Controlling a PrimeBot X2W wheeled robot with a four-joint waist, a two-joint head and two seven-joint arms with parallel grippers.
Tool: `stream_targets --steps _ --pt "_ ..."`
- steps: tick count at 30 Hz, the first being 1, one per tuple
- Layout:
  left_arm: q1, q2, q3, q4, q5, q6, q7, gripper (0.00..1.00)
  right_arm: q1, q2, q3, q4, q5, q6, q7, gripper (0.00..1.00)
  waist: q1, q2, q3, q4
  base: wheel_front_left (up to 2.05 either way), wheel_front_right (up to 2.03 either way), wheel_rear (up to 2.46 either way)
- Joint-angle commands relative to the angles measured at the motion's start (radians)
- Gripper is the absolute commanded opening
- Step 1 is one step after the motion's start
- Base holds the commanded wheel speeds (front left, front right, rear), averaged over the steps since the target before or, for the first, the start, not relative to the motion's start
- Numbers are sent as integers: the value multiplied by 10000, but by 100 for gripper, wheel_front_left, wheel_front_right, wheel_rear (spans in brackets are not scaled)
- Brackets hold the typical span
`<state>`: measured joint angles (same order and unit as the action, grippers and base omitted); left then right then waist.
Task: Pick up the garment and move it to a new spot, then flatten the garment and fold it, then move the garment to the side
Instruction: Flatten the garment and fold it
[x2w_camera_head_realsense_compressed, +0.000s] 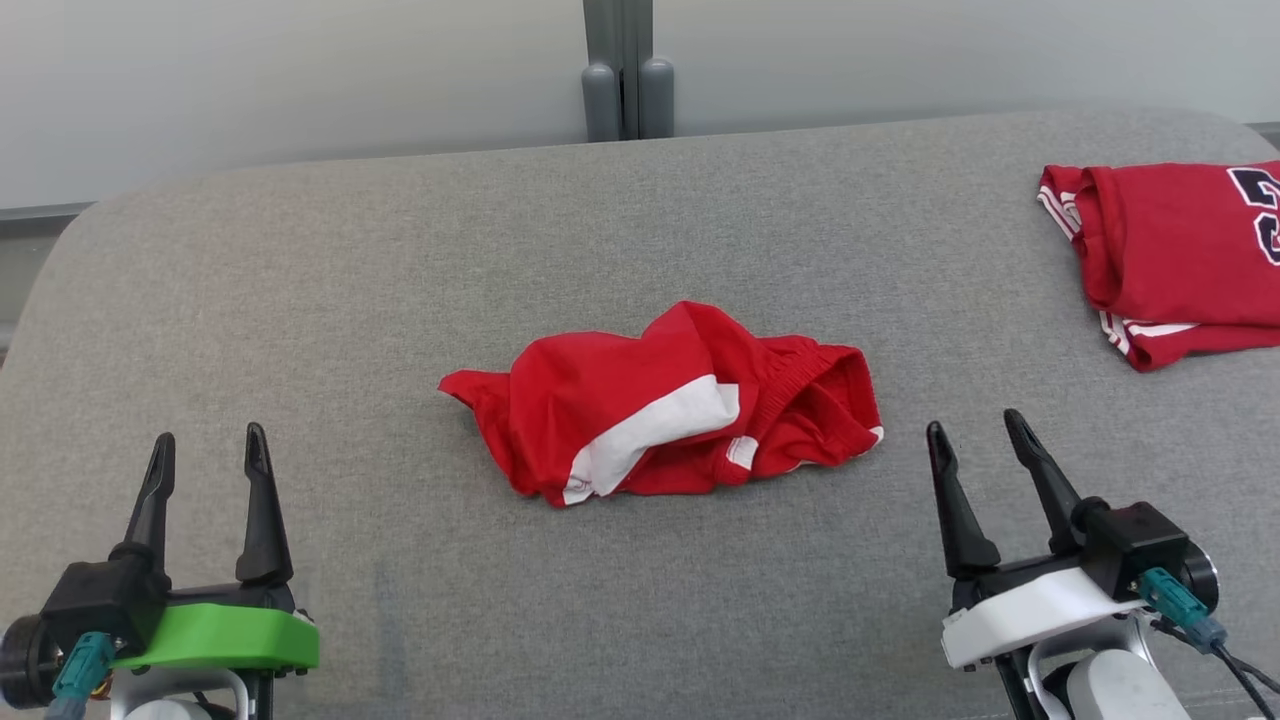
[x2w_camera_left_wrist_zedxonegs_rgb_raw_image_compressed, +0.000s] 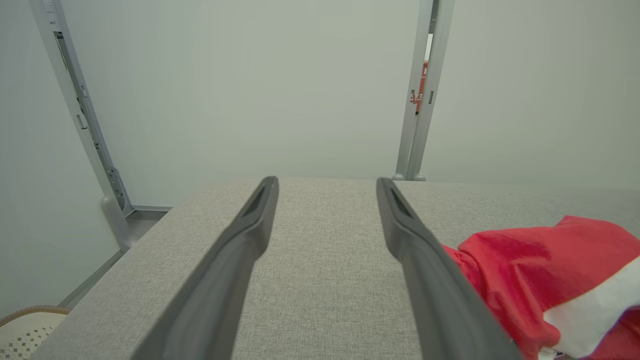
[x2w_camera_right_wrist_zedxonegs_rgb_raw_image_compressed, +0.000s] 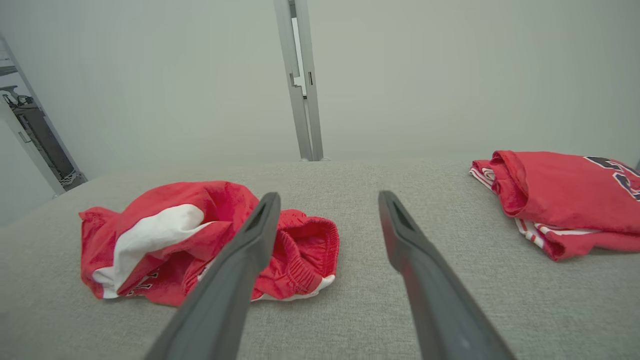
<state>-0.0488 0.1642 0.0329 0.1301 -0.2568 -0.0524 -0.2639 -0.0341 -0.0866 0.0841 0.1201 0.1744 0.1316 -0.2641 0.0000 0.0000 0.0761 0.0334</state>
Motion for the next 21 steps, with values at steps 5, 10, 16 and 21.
stream_targets --steps 5,10,16,21 --pt "-318 -271 59 38 241 -229 -1 100 -801 -203 702 907 2 -19 -1 100 0 0 220 216 0 0 0" --pt "-557 -451 14 138 378 -406 -1 100 -1728 -237 1313 2288 -4 -20 -1 100 0 0 447 563 0 0 0" --pt "-855 -674 -155 336 494 -569 -1 100 -2668 -100 1785 3858 164 -20 -1 100 0 0 773 1152 0 0 0" --pt "-1089 -768 -200 485 523 -662 -1 100 -3266 -55 1988 4988 359 -19 -1 100 0 0 982 1583 0 0 0"
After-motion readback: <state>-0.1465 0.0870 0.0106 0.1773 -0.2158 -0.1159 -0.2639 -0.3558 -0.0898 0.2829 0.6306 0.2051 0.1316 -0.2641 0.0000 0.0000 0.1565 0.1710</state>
